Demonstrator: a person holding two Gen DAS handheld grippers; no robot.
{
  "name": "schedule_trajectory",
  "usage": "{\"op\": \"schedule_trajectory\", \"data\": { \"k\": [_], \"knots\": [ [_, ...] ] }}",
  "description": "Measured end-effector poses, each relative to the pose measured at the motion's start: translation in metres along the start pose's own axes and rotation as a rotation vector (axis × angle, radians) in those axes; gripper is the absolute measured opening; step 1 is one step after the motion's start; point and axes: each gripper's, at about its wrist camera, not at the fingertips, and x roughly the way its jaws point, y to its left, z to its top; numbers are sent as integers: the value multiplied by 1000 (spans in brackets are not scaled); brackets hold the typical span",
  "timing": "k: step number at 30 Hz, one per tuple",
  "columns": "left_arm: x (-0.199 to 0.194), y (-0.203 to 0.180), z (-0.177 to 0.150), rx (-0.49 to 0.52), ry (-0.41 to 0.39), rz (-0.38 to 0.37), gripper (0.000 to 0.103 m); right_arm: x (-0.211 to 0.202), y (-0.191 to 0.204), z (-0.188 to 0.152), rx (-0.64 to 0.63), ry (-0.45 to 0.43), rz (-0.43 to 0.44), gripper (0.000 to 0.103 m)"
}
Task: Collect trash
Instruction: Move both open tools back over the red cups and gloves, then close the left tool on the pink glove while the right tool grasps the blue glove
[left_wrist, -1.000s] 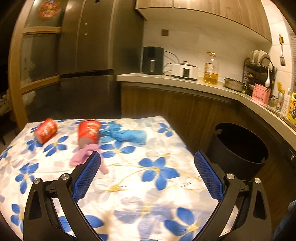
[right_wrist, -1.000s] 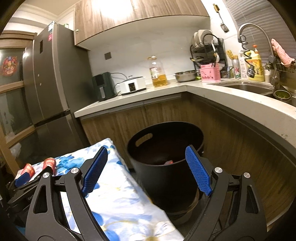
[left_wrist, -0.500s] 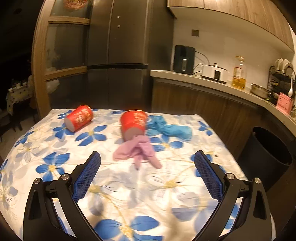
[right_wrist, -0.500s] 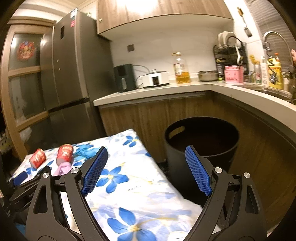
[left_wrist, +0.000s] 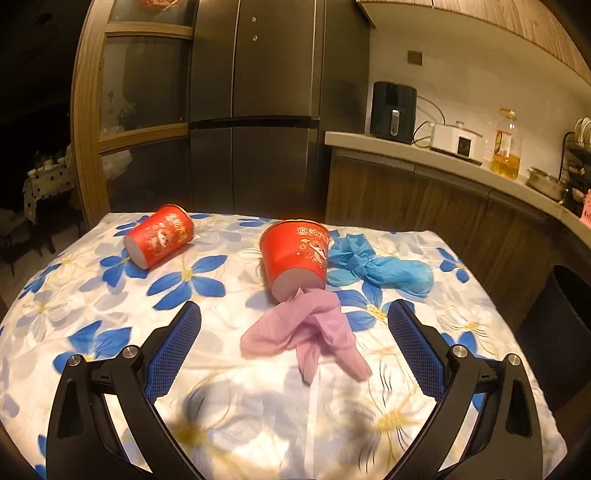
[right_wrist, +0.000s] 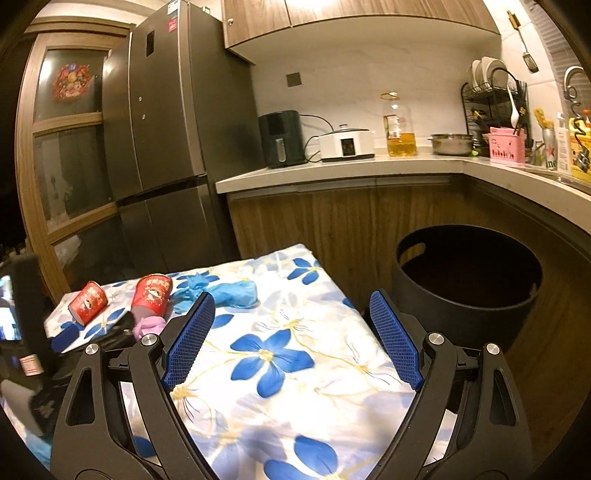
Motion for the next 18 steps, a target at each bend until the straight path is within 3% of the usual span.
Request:
{"op": "schedule_trajectory", "data": {
  "k": [5, 8, 14, 16, 18],
  "knots": [
    [30, -5, -1, 18, 49, 31, 97, 16, 8, 5, -7, -6, 6, 85],
    [43, -1, -1, -5, 94, 17, 91, 25, 12, 6, -19, -5, 10, 85],
    [65, 7, -8, -39, 203, -31, 56, 48, 25, 4, -42, 16, 25, 84],
    [67, 9, -11, -50, 216, -43, 39, 57, 29, 5, -48, 23, 27, 84],
    [69, 9, -14, -47, 230, -54, 29, 66, 33, 5, -49, 30, 32, 84]
  ]
}}
